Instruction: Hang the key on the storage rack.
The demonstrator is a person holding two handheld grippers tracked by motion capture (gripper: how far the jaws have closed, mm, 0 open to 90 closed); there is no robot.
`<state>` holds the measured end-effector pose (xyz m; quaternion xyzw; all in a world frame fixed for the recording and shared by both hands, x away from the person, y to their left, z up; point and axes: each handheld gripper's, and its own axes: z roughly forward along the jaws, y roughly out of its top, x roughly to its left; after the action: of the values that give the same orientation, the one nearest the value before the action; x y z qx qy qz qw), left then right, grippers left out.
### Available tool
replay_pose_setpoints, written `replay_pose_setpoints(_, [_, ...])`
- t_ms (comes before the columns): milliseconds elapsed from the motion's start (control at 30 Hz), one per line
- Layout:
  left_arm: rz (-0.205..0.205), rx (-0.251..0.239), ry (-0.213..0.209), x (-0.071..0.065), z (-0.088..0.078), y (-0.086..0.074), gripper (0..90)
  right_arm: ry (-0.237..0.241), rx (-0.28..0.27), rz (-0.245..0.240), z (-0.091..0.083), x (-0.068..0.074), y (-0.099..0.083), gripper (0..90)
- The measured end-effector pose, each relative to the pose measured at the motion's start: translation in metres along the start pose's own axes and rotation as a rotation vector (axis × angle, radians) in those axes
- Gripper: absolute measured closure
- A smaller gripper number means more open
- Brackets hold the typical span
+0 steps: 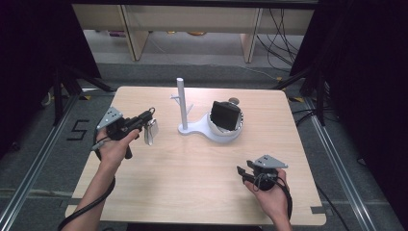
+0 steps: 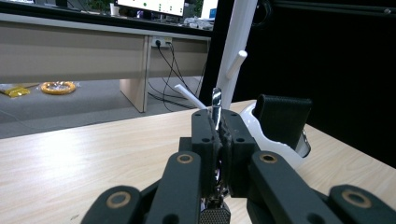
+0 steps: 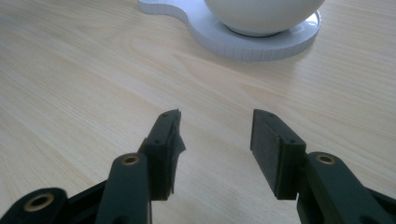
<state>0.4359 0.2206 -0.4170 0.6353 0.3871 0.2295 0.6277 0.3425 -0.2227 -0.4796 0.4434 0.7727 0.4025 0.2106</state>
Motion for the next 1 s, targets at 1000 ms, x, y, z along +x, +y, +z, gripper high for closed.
replay_pose_setpoints(1000, [0.049, -0.065, 0.003, -0.023, 0.028, 0.029, 84.8, -0.012, -0.003, 0.001, -0.006, 0.002, -0.001, 53.3])
